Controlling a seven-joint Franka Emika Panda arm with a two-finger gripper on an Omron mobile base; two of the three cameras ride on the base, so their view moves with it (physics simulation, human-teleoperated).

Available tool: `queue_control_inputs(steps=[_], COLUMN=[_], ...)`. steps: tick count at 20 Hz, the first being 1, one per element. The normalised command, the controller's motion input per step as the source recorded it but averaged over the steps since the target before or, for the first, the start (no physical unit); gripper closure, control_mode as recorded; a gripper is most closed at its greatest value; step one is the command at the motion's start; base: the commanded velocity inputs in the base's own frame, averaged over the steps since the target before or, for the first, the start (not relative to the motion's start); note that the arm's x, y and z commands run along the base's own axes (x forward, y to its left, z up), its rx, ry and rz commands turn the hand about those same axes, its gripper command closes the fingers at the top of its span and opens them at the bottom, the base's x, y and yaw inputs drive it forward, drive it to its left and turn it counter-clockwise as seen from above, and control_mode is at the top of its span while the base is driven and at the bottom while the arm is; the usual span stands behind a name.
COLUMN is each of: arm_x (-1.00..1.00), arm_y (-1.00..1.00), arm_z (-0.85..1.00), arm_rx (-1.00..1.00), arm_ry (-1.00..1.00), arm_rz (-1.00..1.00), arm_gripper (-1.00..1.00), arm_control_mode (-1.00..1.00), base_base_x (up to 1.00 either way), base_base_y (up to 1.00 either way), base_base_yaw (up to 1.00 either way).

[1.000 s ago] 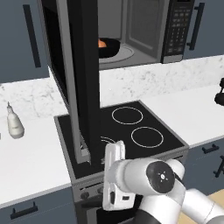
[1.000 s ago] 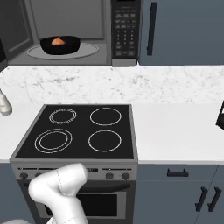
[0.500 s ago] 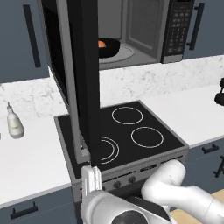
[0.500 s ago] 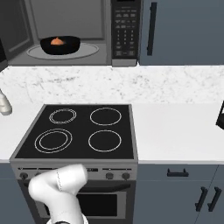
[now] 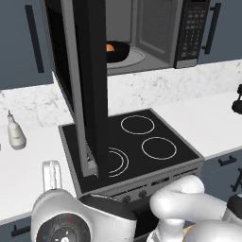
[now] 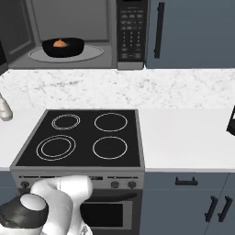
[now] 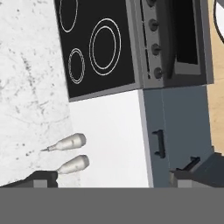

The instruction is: Pick the onion from the sink and place it in the bowl. Then pick the bowl and place it in the microwave. Then close the microwave door and press the start button.

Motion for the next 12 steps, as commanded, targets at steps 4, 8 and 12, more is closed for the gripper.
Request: queue_control_inputs(steps=[4,8,12], arm_x=[0.0,0.0,0.0], arm_y=[-0.06,-0.57,-0.91], arm_z=[0.95,0.61,0.34], arm_rx=[0.0,0.0,0.0], arm_ry=[-0.01,-0.04,-0.04], arm_rz=[-0.09,-0.11,-0.11], arm_gripper=[-1.0,-1.0,-1.0], arm_control_mode=[-1.0,-1.0,-1.0], base_base_x=[0.0,0.0,0.0], base_base_y=[0.0,0.0,0.0], base_base_yaw=[0.0,0.0,0.0])
